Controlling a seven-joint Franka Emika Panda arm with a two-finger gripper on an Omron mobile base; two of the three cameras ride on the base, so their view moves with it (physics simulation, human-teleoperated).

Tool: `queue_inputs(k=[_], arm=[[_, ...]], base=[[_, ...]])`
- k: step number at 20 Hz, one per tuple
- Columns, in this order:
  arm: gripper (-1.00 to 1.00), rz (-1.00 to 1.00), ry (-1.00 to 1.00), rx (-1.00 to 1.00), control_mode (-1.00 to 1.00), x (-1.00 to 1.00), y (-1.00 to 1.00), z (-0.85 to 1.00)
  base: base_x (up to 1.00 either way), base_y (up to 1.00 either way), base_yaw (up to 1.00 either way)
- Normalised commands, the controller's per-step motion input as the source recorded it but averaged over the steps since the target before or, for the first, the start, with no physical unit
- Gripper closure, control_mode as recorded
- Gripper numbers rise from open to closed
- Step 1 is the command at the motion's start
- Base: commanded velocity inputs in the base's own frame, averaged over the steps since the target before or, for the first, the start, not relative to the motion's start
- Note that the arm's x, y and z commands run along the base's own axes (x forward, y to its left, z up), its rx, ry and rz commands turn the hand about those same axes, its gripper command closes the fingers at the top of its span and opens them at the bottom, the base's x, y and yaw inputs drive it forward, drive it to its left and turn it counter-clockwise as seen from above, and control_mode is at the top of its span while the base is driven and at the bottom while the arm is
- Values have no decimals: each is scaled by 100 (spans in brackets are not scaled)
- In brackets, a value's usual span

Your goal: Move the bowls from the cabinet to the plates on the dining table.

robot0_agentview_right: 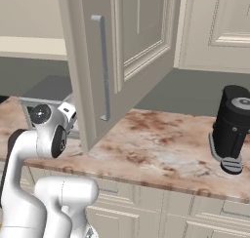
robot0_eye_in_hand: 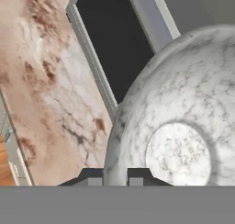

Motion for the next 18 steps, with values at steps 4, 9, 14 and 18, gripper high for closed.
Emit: queue_inputs(k=[4,9,14,18], arm=[[100,0,0,0,100,0,0,0],[100,0,0,0,100,0,0,0],[100,0,0,0,100,0,0,0],[100,0,0,0,100,0,0,0]], base=[[-28,10,0],[-75,27,1],[-71,38,0],[-41,34,0]])
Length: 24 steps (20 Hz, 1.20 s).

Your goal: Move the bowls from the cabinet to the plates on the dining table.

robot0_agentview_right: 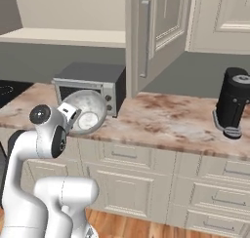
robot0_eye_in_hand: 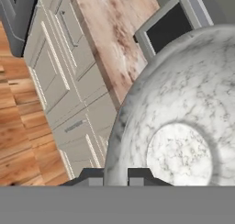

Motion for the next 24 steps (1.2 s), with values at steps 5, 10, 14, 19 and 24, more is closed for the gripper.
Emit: queue_inputs(k=[5,10,14,19,24], arm=[[100,0,0,0,100,0,0,0],[100,0,0,0,100,0,0,0],[100,0,0,0,100,0,0,0],[100,0,0,0,100,0,0,0],[100,0,0,0,100,0,0,0]], base=[[-31,23,0],[-12,25,9],[0,29,25],[0,24,38],[0,8,33]])
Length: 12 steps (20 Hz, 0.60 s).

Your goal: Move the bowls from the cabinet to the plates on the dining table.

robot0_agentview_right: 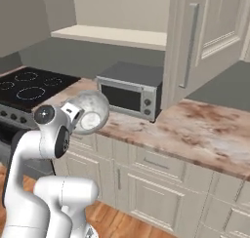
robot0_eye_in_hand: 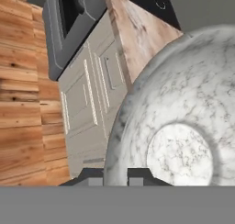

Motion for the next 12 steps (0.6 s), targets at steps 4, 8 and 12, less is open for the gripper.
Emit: queue_inputs(k=[4,8,12], arm=[[100,0,0,0,100,0,0,0],[100,0,0,0,100,0,0,0],[100,0,0,0,100,0,0,0]], base=[[0,2,31],[0,15,38],[0,30,39]])
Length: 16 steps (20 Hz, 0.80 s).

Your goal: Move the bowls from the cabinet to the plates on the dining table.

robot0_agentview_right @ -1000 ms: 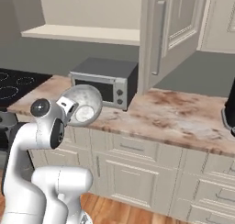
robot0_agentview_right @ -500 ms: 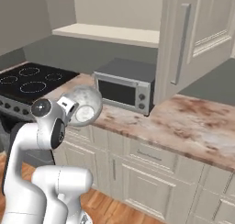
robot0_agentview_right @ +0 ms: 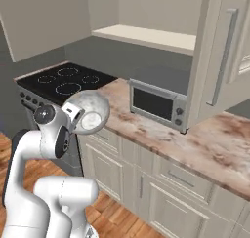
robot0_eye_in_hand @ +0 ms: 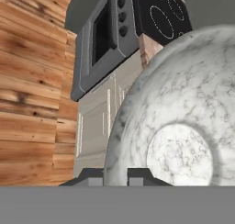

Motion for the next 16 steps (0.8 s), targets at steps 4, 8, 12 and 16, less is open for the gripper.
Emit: queue_inputs(k=[4,8,12,16], arm=[[100,0,0,0,100,0,0,0],[100,0,0,0,100,0,0,0],[100,0,0,0,100,0,0,0],[100,0,0,0,100,0,0,0]], base=[[0,45,39],[0,60,41],[-18,87,35],[-33,85,34]])
